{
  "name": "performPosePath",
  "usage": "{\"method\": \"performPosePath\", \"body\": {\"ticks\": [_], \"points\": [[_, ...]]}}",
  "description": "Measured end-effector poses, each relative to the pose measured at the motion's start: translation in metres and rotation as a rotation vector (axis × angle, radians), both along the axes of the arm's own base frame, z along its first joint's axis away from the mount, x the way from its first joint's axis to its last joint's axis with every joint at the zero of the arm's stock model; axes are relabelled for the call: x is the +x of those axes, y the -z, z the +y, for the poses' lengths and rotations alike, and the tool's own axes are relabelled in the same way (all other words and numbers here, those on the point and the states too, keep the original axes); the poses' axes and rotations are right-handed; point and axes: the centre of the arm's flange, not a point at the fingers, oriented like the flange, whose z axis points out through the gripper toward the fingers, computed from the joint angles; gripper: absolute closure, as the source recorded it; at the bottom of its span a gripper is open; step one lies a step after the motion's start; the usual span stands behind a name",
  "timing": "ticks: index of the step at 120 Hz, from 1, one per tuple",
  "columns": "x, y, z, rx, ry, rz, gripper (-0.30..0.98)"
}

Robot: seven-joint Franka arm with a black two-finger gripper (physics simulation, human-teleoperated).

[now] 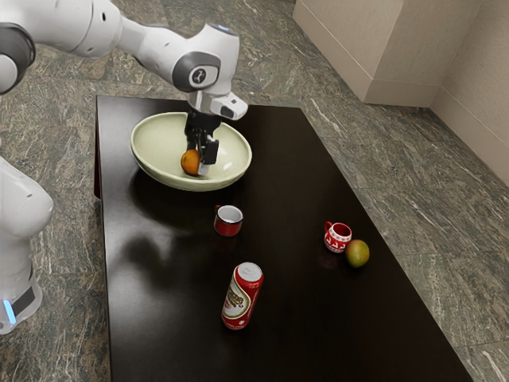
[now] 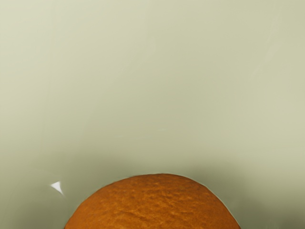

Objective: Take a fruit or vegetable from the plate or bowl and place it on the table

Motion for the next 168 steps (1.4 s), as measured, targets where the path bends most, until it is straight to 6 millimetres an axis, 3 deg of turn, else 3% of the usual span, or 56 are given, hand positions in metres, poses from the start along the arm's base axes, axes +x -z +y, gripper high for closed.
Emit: {"method": "performPosePath", "body": {"ticks": [41,83,128,148,168], "points": [[0.001,0.006,0.002,-0.002,-0.004,-0.002,0.03],[0.001,0.006,0.002,0.001,-0.006,-0.006,0.17],[0.001,0.005,0.002,0.004,-0.010,-0.006,0.25],[-0.001,-0.005,0.000,0.018,-0.010,-0.018,0.26],[0.000,-0.031,-0.002,0.036,-0.008,-0.041,0.26]]}}
